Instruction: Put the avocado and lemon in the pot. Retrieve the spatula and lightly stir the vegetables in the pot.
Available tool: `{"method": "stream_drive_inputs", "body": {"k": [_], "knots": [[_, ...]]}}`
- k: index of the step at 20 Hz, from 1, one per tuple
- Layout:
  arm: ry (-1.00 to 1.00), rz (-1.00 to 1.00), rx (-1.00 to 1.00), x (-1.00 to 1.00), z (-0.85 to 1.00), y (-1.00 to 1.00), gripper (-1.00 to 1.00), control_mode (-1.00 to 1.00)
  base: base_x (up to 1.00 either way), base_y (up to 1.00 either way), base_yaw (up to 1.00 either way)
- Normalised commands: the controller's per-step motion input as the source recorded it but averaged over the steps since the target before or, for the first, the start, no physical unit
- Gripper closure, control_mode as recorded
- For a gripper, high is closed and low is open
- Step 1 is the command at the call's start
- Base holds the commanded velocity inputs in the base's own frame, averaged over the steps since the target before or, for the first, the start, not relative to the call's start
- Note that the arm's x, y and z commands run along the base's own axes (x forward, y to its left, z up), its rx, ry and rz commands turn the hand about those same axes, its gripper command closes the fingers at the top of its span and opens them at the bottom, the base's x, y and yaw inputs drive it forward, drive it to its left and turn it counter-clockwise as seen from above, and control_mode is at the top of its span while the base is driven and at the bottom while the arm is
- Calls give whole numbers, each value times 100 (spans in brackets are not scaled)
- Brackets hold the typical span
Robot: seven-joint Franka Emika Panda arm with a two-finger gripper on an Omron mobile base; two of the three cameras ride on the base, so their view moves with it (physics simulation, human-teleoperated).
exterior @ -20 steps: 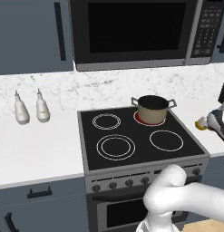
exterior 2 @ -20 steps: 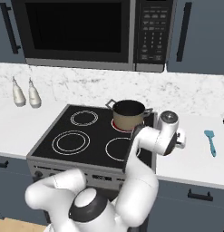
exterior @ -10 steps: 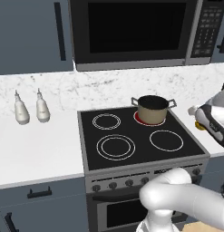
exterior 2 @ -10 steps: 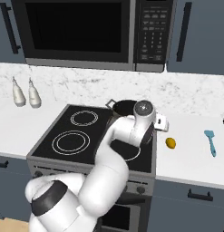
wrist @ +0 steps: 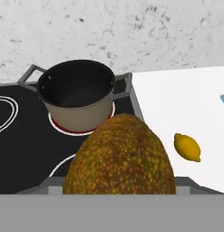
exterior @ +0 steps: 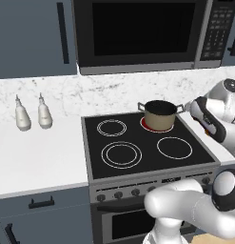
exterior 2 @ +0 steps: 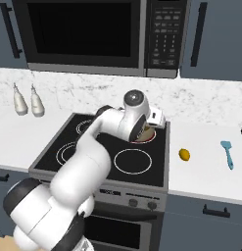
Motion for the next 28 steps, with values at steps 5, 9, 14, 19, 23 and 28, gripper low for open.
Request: {"method": "stream_drive_inputs", "body": {"k": [5, 9, 14, 19, 23, 28], "knots": [[-1, 0, 0, 34, 3, 55, 100, -100, 0, 0, 0], [0, 0, 0, 40, 0, 24, 100, -100, 0, 0, 0], [3, 0, 0, 50, 0, 17, 100, -100, 0, 0, 0], [3, 0, 0, 55, -10, 10, 100, -100, 0, 0, 0], [1, 0, 1, 46, -34, 0, 100, -100, 0, 0, 0], [2, 0, 0, 48, -32, 1, 100, -100, 0, 0, 0]]}}
